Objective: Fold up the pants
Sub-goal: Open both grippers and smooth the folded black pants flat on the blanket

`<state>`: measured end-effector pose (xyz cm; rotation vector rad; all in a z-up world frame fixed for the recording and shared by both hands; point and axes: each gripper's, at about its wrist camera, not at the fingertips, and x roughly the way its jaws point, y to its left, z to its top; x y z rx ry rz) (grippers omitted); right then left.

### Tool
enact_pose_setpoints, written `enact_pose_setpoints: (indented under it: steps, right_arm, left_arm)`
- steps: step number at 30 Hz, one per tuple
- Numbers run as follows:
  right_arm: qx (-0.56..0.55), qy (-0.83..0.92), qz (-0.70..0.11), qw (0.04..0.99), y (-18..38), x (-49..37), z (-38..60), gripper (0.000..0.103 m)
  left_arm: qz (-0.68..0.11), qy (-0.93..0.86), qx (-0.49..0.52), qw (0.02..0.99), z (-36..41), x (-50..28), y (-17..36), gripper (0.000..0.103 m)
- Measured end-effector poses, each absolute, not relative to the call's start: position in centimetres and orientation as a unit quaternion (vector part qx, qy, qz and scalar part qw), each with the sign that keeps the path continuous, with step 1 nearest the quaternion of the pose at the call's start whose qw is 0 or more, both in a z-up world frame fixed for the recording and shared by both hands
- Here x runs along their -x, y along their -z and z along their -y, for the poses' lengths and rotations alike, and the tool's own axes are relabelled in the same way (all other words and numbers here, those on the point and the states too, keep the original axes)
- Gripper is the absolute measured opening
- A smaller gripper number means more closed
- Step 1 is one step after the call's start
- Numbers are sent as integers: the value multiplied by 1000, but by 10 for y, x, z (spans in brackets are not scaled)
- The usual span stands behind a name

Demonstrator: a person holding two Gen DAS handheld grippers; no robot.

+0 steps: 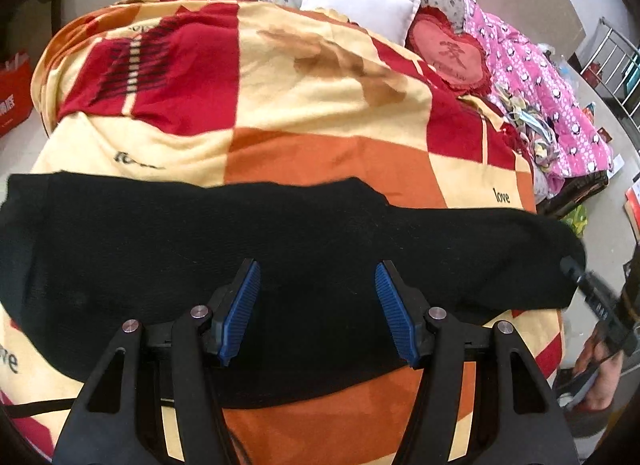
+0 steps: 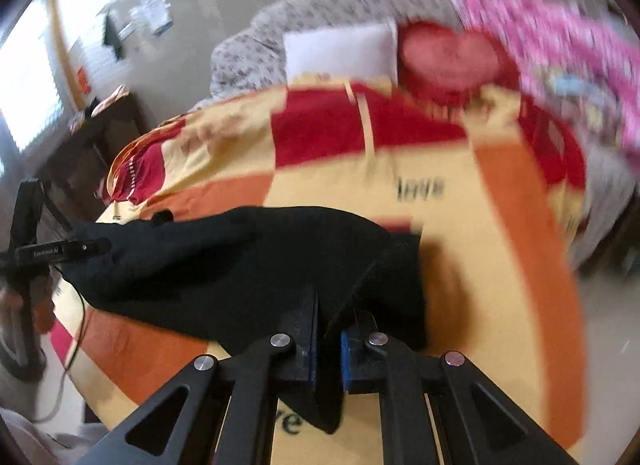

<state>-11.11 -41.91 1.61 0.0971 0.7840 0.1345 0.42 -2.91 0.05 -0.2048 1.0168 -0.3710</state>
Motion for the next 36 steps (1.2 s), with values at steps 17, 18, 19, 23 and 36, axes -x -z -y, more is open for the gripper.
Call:
enact_pose_setpoints:
  steps: [17, 18, 19, 23, 36]
  right_arm:
    - [-20, -45, -390, 920, -2, 60, 421, 41]
    - [-32, -83, -385, 919, -7, 66, 413, 42]
    - [-36, -124, -381, 916, -11, 71, 400, 42]
    - [-17, -267, -370, 890, -11, 86, 330, 42]
    - [213, -314, -388, 840, 45, 67, 204, 42]
  left_arm:
    - [-505, 160, 86, 844, 26, -13, 17, 60]
    - [-506, 159, 88, 844, 23, -13, 17, 60]
    - [-505, 159, 88, 844, 21, -10, 15, 60]
    - [-507, 160, 88, 842, 11, 2, 13, 60]
    - [-512, 149, 157, 831, -34, 42, 20, 60]
